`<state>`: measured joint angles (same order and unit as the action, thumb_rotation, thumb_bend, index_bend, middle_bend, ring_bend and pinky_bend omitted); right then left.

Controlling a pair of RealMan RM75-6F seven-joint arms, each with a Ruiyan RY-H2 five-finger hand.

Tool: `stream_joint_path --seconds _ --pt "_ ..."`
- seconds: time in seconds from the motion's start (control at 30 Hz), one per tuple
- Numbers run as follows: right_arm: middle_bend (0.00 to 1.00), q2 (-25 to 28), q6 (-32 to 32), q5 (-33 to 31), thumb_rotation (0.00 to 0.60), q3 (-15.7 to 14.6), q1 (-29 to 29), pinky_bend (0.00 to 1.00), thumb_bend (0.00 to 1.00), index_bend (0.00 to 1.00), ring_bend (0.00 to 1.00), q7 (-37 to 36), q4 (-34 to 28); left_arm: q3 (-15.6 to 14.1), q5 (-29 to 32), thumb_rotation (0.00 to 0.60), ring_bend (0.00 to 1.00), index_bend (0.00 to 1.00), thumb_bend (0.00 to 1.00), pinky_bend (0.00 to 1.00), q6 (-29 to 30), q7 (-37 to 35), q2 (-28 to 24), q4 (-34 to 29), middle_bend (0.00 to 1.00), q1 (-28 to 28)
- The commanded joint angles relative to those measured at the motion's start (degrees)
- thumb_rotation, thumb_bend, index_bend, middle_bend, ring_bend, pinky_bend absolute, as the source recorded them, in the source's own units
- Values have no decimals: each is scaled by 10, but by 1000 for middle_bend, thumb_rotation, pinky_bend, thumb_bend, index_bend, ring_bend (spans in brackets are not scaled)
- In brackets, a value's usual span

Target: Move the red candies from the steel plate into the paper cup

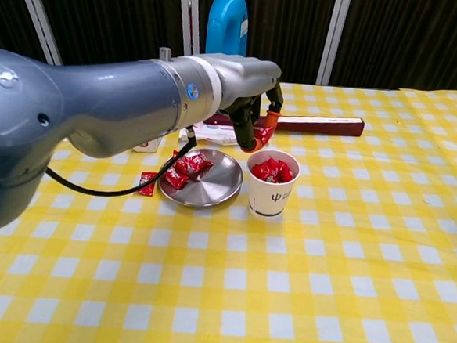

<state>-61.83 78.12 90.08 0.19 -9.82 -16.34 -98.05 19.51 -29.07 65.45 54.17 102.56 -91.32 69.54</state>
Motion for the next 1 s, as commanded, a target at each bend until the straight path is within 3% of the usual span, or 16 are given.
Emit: stream_joint_path --seconds 0.03,0.4,0.7,1.0 --pt "0 0 0 0 600 0 0 0 277 0 0 -1 1 0 6 600 902 546 411 971 -4 2 18 15 825 11" --pt "0 1 1 4 600 0 0 0 277 0 0 -6 2 1 33 600 899 397 228 971 -3 21 40 34 801 30" --pt "0 0 3 5 600 -1 1 0 277 0 0 -2 2 15 -10 600 896 361 224 971 25 -25 10 -5 796 7" --pt "0 0 3 6 600 -2 1 0 277 0 0 -1 2 -22 -26 600 919 357 235 971 94 -37 -72 -82 840 -64"
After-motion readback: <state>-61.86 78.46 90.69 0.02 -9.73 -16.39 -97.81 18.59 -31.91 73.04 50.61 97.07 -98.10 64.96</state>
